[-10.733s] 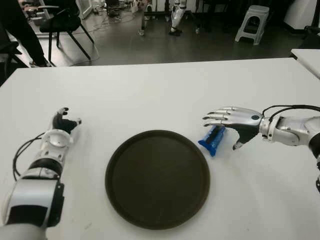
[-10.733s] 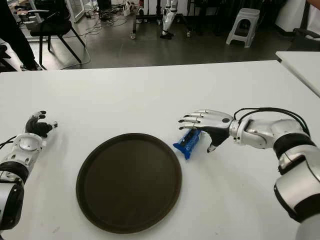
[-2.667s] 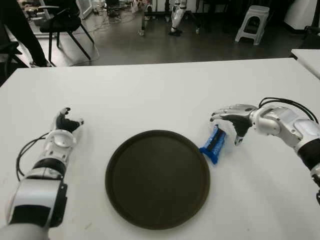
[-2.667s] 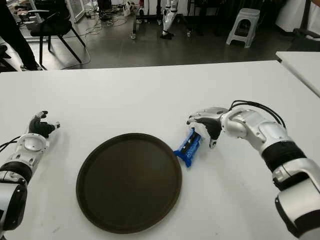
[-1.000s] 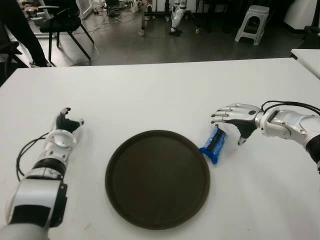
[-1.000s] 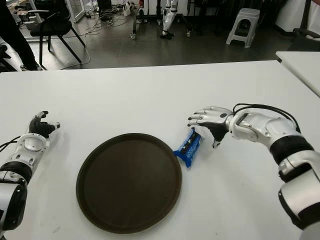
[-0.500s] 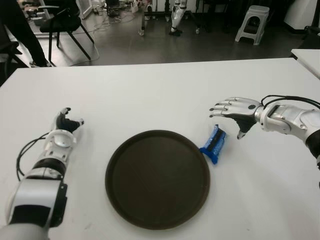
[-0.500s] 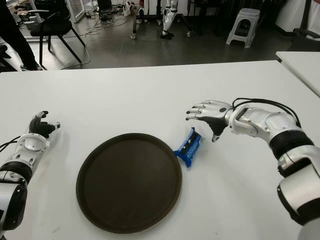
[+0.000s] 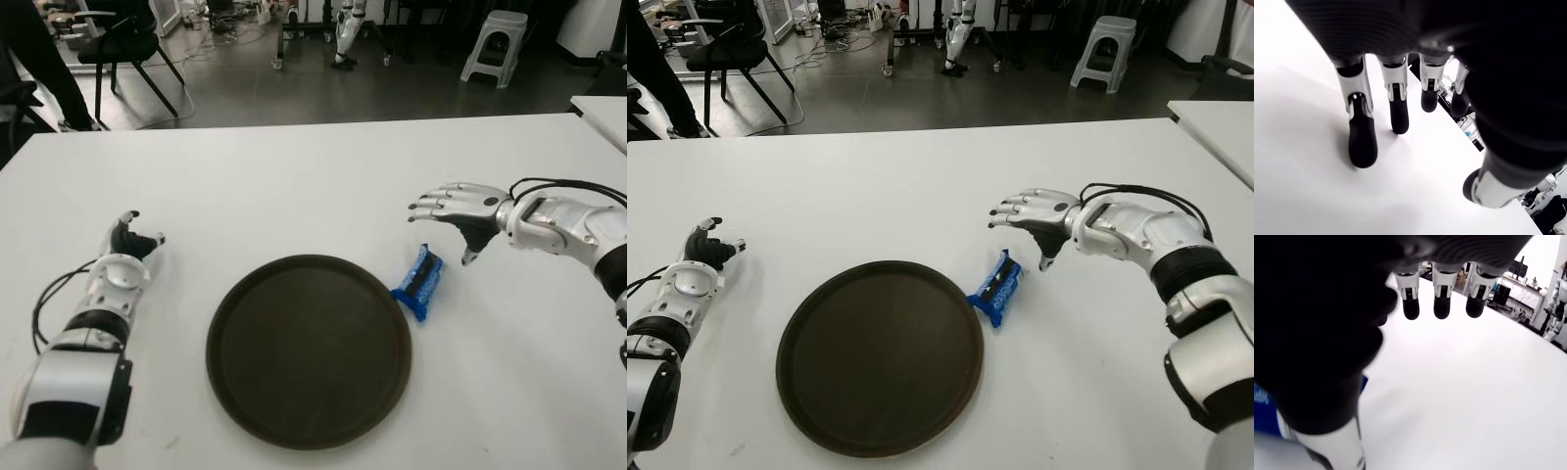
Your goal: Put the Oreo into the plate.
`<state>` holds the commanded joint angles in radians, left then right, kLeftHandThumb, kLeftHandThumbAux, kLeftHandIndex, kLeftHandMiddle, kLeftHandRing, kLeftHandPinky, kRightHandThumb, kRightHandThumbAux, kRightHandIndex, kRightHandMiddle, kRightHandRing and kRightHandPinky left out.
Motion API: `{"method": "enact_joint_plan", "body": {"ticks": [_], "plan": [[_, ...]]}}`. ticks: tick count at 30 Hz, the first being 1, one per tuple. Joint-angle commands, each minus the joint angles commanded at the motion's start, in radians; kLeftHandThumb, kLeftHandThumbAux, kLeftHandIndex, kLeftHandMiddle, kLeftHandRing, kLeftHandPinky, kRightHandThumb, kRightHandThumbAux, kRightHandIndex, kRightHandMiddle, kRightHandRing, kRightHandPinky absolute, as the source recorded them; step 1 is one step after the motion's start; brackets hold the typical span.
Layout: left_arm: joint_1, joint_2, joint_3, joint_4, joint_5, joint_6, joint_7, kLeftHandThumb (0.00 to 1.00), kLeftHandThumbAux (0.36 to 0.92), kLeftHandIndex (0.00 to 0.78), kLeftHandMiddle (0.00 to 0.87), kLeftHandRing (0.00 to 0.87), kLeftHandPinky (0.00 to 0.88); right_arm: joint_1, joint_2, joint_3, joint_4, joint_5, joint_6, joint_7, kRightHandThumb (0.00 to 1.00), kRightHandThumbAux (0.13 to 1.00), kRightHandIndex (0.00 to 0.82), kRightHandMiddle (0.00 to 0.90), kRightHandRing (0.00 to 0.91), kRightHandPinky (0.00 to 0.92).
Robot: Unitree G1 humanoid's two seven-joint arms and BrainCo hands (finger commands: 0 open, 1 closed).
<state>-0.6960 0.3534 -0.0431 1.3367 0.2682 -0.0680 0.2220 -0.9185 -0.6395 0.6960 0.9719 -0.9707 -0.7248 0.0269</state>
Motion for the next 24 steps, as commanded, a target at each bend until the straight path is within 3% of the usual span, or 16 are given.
{"method": "enact_joint_plan", "body": {"ticks": [10, 24], "plan": [[-0.003, 0.000, 0.006, 0.001, -0.009, 0.008, -0.011, 0.243, 0.744, 0.028, 0.113, 0.148, 0.159, 0.002, 0.014, -0.004, 0.020, 0.017, -0.020, -0.003, 0.000, 0.858, 0.000, 0.000, 0.000, 0.000], [-0.005, -0.001, 0.004, 0.000, -0.010, 0.013, -0.010, 0.252, 0.743, 0.027, 0.105, 0.134, 0.136, 0.038, 0.004, -0.020, -0.046, 0.054, -0.050, 0.053, 0.000, 0.859, 0.000, 0.000, 0.000, 0.000]]}}
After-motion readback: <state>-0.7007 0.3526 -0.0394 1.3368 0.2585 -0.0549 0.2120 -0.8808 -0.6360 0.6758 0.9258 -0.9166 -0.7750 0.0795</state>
